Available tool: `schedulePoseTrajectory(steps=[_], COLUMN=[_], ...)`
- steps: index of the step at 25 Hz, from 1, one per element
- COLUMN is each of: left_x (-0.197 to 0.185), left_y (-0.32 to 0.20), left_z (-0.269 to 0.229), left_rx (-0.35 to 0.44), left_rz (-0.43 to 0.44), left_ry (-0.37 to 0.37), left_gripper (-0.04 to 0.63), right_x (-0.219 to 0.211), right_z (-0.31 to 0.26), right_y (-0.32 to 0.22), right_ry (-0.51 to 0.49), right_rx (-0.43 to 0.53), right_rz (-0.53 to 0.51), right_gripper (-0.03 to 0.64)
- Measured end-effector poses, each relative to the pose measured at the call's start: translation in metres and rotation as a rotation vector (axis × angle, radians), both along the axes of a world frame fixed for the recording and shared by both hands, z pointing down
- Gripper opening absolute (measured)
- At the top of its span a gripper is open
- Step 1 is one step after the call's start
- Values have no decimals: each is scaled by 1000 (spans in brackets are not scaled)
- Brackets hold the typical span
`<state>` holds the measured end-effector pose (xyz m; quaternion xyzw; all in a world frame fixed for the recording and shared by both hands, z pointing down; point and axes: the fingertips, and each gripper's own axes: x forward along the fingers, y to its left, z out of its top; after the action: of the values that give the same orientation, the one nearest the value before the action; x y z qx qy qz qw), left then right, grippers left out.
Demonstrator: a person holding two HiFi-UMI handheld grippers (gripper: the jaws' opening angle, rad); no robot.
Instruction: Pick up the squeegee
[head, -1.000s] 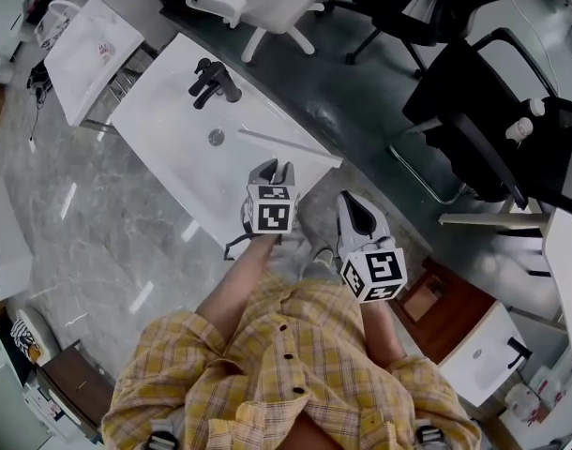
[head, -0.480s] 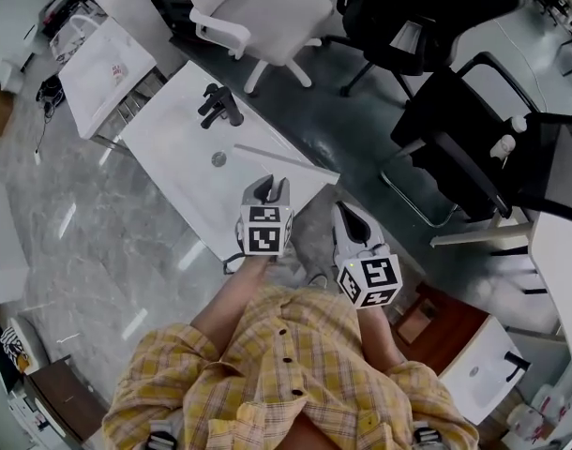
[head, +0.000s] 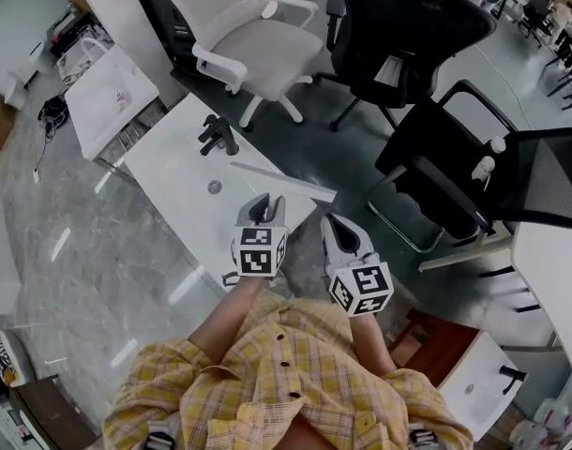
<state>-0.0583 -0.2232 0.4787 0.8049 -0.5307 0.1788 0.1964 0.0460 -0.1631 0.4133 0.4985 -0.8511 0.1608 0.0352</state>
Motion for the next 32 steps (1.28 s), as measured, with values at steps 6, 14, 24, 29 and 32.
schedulePoseTrajectory(steps=[6,14,24,29,32], left_x=[0,1,1,1,-2], left_y=[4,11,25,31,32], left_z=[-28,-53,-83,-91,-91], left_rx=[61,123,220,239,247], left_rz=[-10,-27,-41,-44,-52], left_ry=[25,58,93,103,112], left_gripper=[87,87,87,87,87], right_x=[-5,-8,-2,4,10], right_z=[-13,-27,-38,-47,-49], right_y=[4,7,8,8,6], right_ry=[5,7,-4,-4,-10], right_rx=[29,64,100,126,134], right_rz=[-23,-44,-30,-5,17], right_gripper=[-3,-3,-3,-3,-3])
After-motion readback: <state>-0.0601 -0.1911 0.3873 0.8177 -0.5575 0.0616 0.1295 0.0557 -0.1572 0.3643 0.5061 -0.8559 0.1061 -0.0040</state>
